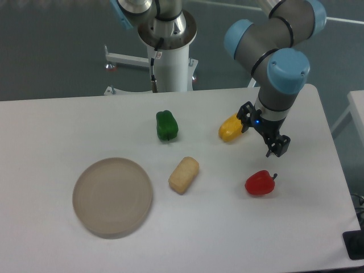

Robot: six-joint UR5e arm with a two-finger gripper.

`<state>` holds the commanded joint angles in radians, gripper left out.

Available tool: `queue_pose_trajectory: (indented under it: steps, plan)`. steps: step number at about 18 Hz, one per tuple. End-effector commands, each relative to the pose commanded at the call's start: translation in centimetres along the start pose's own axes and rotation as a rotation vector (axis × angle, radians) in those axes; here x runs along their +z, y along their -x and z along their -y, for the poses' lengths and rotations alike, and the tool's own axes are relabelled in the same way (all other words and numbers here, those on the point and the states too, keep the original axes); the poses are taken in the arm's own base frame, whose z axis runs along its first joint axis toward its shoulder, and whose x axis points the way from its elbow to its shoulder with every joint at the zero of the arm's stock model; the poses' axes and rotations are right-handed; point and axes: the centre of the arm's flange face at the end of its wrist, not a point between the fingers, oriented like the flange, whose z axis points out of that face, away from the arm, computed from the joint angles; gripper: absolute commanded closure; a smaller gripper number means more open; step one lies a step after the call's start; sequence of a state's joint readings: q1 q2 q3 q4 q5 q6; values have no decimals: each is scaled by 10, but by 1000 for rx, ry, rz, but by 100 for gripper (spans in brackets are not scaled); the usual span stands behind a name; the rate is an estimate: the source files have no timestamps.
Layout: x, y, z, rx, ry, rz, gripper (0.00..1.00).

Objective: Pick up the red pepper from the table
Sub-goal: 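Move the open gripper toward the red bell pepper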

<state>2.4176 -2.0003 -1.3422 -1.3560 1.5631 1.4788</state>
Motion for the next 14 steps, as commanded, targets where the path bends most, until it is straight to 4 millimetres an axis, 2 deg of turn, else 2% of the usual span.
queue_pose_trajectory:
  steps: [9,14]
  plan:
    - [-1,7,1,2,-9,36,0]
    - [9,14,5,-12,-8,62,0]
